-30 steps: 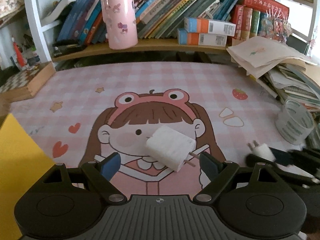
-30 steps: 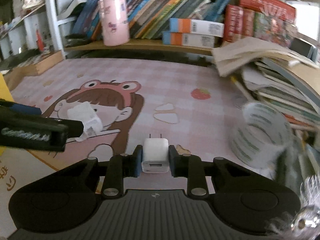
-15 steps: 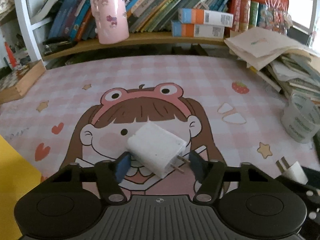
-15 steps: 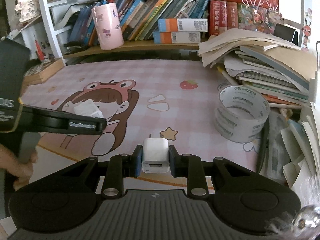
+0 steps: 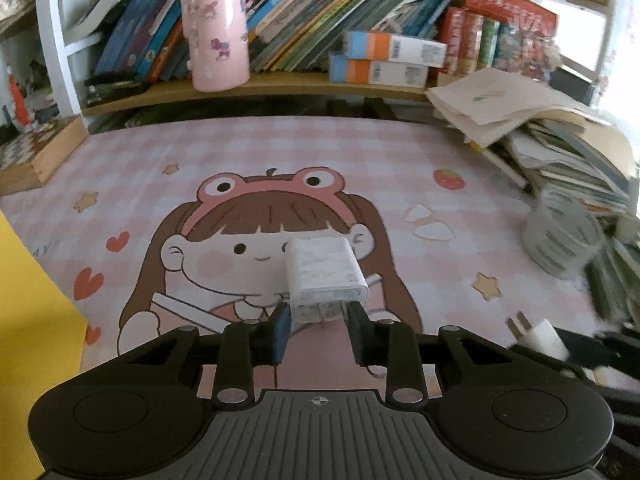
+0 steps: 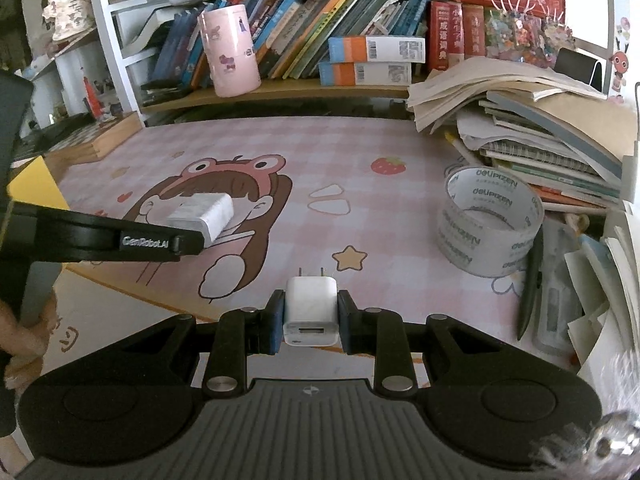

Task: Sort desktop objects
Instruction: 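Regrip the large white charger with the left tool while the right tool holds the small charger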

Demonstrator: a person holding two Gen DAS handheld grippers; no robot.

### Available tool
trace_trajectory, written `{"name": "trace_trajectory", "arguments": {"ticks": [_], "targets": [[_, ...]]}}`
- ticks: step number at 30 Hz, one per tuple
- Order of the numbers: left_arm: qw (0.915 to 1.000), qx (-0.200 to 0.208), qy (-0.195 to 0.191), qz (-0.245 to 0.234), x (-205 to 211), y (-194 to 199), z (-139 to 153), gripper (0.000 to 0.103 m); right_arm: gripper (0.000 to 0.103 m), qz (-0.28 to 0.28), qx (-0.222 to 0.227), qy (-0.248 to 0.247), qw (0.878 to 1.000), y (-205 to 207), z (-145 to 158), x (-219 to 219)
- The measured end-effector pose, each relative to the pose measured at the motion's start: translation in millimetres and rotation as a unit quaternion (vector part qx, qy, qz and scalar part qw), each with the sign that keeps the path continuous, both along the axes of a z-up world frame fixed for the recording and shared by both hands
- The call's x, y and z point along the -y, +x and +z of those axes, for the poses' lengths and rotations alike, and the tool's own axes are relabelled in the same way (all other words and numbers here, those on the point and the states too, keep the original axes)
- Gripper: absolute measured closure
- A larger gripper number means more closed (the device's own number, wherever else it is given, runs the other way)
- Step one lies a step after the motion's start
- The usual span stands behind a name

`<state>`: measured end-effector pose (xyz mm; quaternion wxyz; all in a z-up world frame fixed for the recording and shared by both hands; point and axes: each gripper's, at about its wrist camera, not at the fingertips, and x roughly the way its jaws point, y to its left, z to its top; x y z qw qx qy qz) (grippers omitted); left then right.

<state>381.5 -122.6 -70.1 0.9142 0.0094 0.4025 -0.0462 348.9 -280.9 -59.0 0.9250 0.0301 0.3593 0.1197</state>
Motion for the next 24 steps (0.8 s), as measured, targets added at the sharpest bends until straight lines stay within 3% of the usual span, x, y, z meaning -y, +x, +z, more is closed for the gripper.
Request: {"name": "trace_trajectory", "arguments": {"ticks": [9, 12, 15, 20, 24], "targets": [[0.9998, 0.003, -0.007, -0.018, 4, -33, 8, 0.076, 0.079, 0.001, -0.014, 0.001, 1.0, -16, -5, 3], [0.9999, -0.003, -0.001, -0.014, 4, -33, 7, 0.072, 0.079, -0.001, -0.016, 0.0, 1.0, -19, -6, 5], [0.9999, -0.006, 0.002, -0.01, 5, -32, 6, 0.062, 0.079, -0.005, -0.017, 0.001, 1.0, -23, -6, 7], [0.9998, -0.006, 0.007, -0.019, 10, -32, 5, 0.033, 0.079, -0.007, -0.022, 0.005, 1.0, -28, -6, 10], [0.9992, 0.001, 0.03, -0.027, 18, -30, -1, 0.028, 0.079, -0.006, -0.022, 0.004, 1.0, -31, -6, 10]]}}
